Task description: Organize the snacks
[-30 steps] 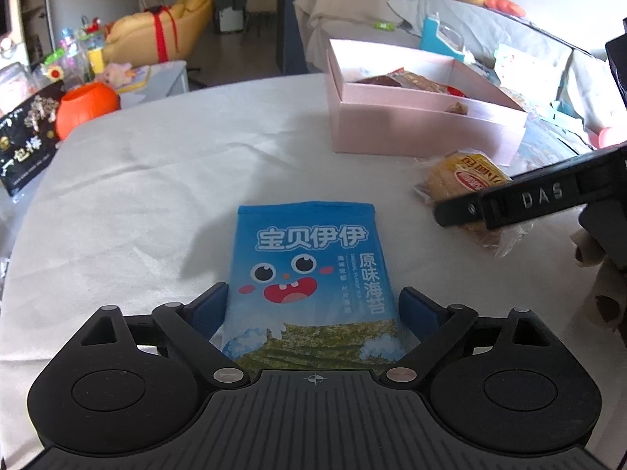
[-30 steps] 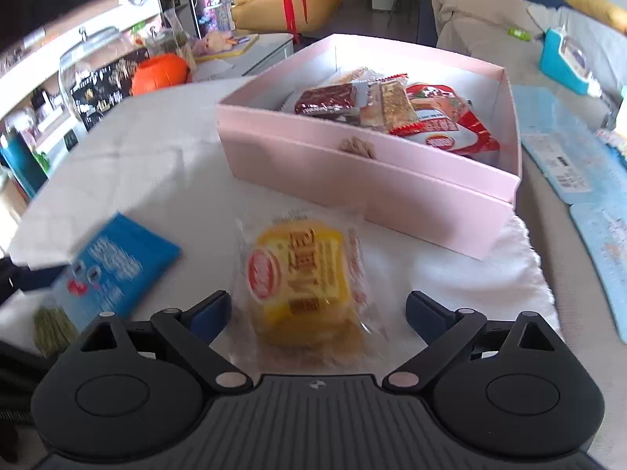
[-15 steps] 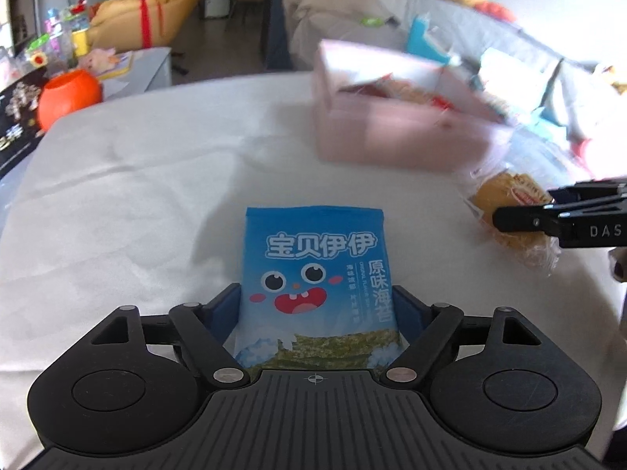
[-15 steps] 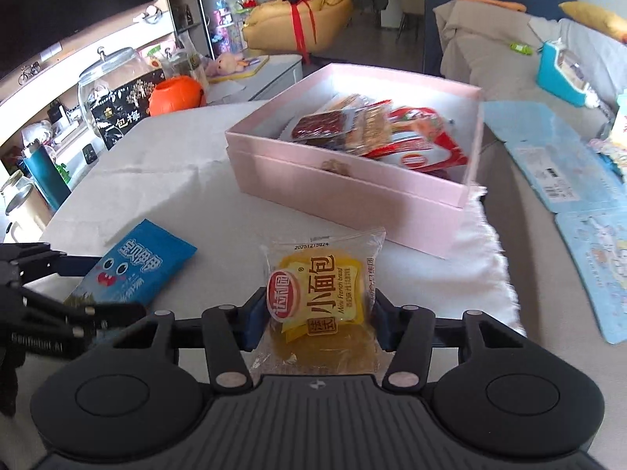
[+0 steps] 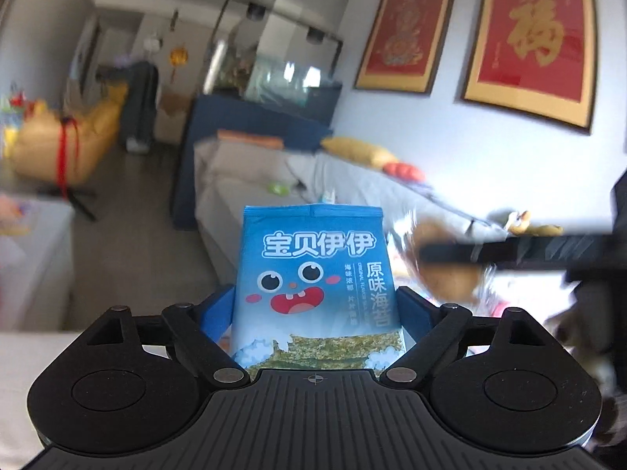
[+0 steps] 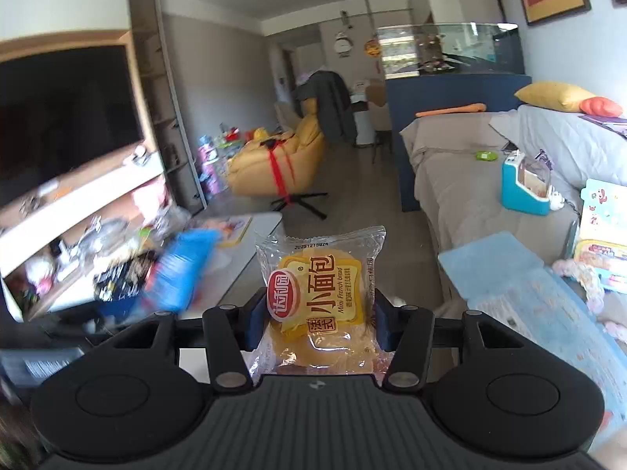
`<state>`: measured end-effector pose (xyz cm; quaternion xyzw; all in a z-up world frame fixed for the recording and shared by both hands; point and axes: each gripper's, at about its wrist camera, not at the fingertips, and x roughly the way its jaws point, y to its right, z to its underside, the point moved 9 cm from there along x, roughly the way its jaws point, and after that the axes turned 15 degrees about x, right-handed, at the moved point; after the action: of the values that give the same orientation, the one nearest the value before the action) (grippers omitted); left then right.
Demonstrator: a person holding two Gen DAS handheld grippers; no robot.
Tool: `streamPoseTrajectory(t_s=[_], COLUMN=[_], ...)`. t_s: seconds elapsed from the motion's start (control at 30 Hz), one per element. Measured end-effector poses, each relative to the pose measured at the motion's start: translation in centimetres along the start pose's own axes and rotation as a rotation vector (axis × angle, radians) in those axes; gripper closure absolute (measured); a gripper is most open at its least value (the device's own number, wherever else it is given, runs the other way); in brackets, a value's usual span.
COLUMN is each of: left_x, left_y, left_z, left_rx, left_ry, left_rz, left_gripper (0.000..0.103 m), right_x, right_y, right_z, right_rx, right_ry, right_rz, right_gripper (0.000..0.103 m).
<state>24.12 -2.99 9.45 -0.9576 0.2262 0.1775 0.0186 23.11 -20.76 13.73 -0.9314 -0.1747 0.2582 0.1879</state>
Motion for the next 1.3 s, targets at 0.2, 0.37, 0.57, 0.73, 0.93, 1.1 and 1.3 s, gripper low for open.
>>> streamPoseTrajectory(t_s=[0.2, 0.37, 0.57, 0.73, 0.93, 1.1, 1.3], left_x=[7.3, 3.3, -4.1, -9.4, -10.7, -9.9, -9.6], left_y=[-1.5, -2.9, -0.3, 2.2, 3.7, 4.0, 4.3], left_z=[6.0, 4.9, 9.1, 16.2, 20.4, 20.3, 20.5], left_rx=[0.010, -0.087, -0.050, 0.020, -0.002, 0.048, 0.087], left_ry=[-0.160, -0.064, -0.167, -0.278, -0.310, -0.324, -0.346], left_rz=[-0.028, -0.054, -0.055, -0.223, -0.281, -0.339, -0.361], left_gripper=[0.021, 0.021, 0.022, 0.021, 0.021, 0.021, 0.021], right_x=[8.4, 8.7, 5.0, 1.7, 1.7, 2.0, 1.9], right_y=[1.5, 4.9, 7.5, 7.4, 4.5, 3.9, 4.7], right_z=[-0.1, 2.3, 7.4, 14.1, 22.7, 25.2, 25.1], right_rx=[0.036, 0.092, 0.131, 0.112, 0.064, -0.115, -0.064], right_ry=[-0.135, -0.172, -0.182, -0.202, -0.318, -0.245, -0.237], right_rz=[0.088, 0.110, 0.155, 0.191, 0.177, 0.306, 0.323], right_gripper=[0.024, 0.024, 0.021, 0.016, 0.015, 0.000, 0.000])
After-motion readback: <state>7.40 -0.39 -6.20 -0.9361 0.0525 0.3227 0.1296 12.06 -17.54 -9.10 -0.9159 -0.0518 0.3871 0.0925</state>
